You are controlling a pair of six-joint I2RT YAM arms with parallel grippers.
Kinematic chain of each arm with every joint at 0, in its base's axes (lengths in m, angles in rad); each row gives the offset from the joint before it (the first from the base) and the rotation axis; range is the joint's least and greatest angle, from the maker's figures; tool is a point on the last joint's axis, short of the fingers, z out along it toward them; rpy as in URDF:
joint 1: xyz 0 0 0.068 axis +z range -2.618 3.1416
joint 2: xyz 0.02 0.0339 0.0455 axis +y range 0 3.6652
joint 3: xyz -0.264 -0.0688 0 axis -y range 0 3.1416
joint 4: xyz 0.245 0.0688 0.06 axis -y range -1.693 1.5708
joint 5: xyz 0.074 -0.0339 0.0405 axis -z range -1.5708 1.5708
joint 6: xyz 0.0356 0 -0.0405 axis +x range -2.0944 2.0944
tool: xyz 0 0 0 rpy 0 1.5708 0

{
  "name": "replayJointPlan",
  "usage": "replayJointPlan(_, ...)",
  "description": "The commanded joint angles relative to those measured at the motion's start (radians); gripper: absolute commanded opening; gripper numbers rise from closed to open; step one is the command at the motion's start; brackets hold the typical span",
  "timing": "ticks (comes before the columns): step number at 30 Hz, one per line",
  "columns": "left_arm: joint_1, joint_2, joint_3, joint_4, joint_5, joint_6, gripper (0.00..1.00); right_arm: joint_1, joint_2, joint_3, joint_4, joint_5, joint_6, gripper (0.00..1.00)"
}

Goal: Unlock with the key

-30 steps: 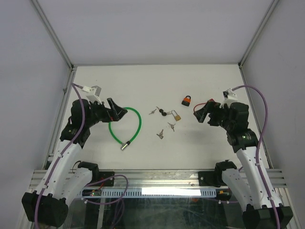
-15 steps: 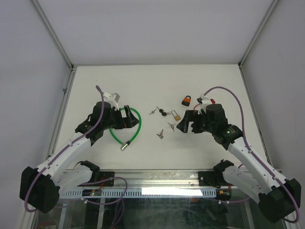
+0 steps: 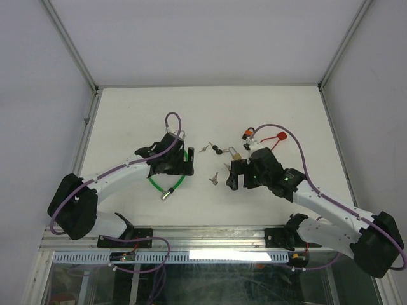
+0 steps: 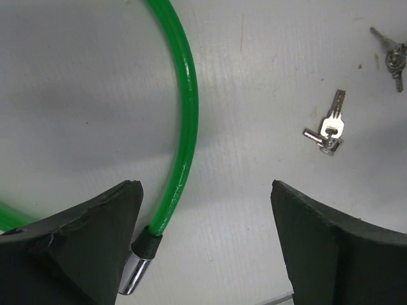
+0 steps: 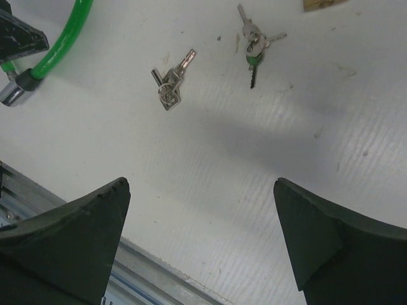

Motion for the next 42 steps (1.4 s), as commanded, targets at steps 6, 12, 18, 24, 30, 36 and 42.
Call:
replayJointPlan(6, -0.013, 0.116, 0.087, -0.073, -0.075, 0.065, 0.75, 0.129, 0.030, -0.015, 0.068, 0.136, 0.077, 0.99)
replayJointPlan(12, -0.014, 0.215, 0.114, -0.090, -0.046, 0.076, 0.60, 0.200, 0.039, -0.030, 0.076, 0.202, 0.103, 0.99)
replayJointPlan(18, -0.014, 0.232, 0.104, -0.100, -0.039, 0.041, 0.45, 0.219, 0.057, -0.013, 0.059, 0.236, 0.082, 0.99)
replayJointPlan(24, -0.013, 0.242, 0.092, -0.081, -0.042, -0.029, 0.28, 0.224, 0.077, 0.002, 0.060, 0.256, 0.058, 0.99)
replayJointPlan(30, -0.013, 0.221, 0.090, -0.012, -0.020, -0.149, 0.10, 0.233, 0.103, 0.021, 0.073, 0.258, 0.045, 0.99)
replayJointPlan(36, -0.012, 0.211, 0.088, 0.097, -0.023, -0.332, 0.12, 0.242, 0.167, 0.066, 0.091, 0.248, 0.026, 0.98)
replayJointPlan(42, -0.010, 0.262, 0.130, 0.141, -0.093, -0.440, 0.14, 0.250, 0.271, 0.136, 0.088, 0.241, 0.036, 0.92)
